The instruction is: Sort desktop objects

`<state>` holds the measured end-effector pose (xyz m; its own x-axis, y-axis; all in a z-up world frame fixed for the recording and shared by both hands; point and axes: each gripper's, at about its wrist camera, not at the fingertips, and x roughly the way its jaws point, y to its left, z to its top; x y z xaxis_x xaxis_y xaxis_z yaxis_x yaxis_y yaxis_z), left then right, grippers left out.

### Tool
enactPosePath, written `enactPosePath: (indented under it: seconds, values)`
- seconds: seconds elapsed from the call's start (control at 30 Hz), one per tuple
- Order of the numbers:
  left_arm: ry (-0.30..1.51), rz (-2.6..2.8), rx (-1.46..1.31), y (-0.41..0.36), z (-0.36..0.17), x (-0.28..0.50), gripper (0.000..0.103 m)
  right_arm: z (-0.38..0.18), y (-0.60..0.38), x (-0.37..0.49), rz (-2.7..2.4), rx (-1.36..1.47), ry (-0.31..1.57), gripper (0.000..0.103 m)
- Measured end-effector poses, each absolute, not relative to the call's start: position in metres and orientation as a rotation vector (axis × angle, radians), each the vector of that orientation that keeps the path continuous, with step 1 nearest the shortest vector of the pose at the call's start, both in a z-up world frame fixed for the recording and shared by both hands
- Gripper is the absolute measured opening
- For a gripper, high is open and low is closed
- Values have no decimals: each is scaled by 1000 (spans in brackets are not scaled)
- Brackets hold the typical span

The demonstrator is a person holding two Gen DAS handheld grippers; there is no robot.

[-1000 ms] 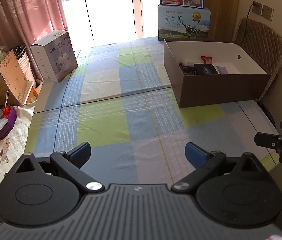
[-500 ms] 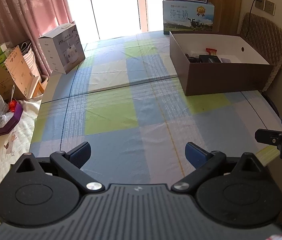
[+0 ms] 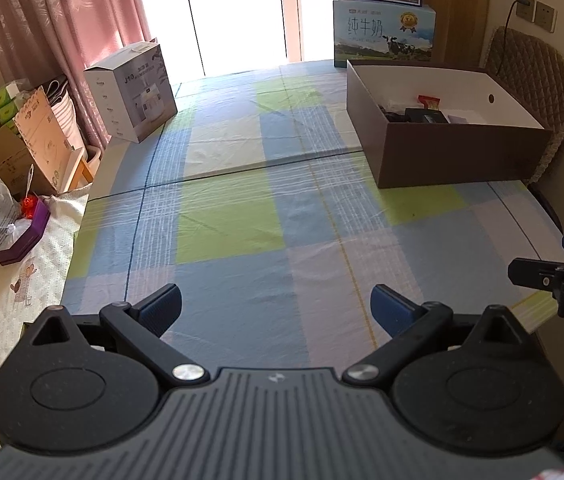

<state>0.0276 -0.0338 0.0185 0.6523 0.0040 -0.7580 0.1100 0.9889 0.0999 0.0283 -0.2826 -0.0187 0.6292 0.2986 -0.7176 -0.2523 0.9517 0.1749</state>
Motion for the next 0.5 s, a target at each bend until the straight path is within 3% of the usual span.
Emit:
enactPosePath:
  seconds: [0.5]
  values:
    - [859, -73, 154, -36, 15, 38, 100, -23, -286, 38, 301, 63, 855, 101]
